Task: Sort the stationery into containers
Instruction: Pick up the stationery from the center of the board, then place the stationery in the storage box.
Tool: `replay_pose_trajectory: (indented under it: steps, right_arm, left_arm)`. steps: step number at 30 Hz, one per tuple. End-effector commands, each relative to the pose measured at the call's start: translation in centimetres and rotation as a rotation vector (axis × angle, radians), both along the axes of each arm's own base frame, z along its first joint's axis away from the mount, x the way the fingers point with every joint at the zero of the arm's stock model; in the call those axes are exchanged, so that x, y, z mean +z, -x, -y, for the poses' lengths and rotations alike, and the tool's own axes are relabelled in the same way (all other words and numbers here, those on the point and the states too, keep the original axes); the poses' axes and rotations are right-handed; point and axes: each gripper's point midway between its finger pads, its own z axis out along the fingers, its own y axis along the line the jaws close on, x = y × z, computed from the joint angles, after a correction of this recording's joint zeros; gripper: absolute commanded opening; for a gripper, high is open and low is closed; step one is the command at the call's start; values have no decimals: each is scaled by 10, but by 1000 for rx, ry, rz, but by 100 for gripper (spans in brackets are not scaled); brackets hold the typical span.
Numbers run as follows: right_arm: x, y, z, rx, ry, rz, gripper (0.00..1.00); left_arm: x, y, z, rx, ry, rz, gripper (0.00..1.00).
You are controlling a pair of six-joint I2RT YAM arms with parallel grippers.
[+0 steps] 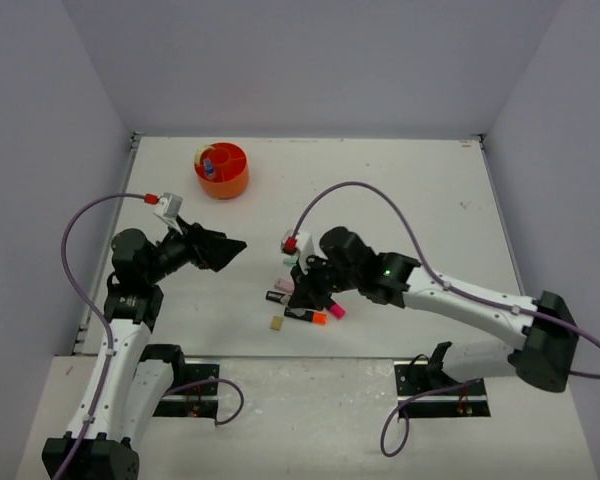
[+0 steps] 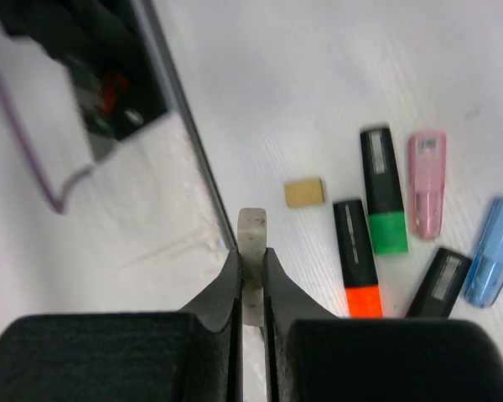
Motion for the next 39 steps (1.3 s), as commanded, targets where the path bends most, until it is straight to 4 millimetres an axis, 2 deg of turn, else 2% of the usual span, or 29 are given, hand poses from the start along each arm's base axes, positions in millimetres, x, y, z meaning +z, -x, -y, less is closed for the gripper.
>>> replay_pose_trajectory:
  steps: [1, 4, 5, 7, 12, 15, 18, 20, 25, 33, 37, 39]
  right_arm:
    - [111, 46, -7, 281, -439, -51, 0]
    - [141, 55, -3, 322, -511, -37, 0]
    - [144, 55, -4, 320, -519, -30, 0]
    - [153, 55, -3, 314, -541, -18, 0]
    - [158, 49, 0, 268, -553, 4, 0]
    - [158, 36, 5, 202, -559, 11, 0]
    - [158, 25, 14, 145, -564, -12, 0]
    - [158, 21, 17, 127, -566, -7, 0]
    - [162, 19, 21, 115, -575, 10, 0]
    - [170, 20, 27, 114, -597, 29, 0]
    - [167, 11, 32, 76, -593, 37, 0]
    - [165, 8, 32, 59, -589, 31, 0]
  left_arm:
    - [72, 66, 53, -412, 159, 268, 98]
    - [93, 79, 70, -463, 175, 317, 93]
    - [93, 80, 78, -480, 182, 299, 90]
    - [97, 77, 87, -485, 169, 298, 78]
    - [89, 89, 118, -586, 172, 265, 63]
    - [91, 104, 129, -665, 185, 283, 61]
    - [91, 113, 135, -711, 184, 290, 60]
    - [89, 116, 138, -728, 184, 287, 56]
    - [91, 121, 143, -760, 194, 292, 39]
    - [86, 118, 148, -763, 186, 270, 27]
    - [87, 119, 149, -766, 186, 270, 6]
    - [88, 118, 149, -765, 186, 272, 1]
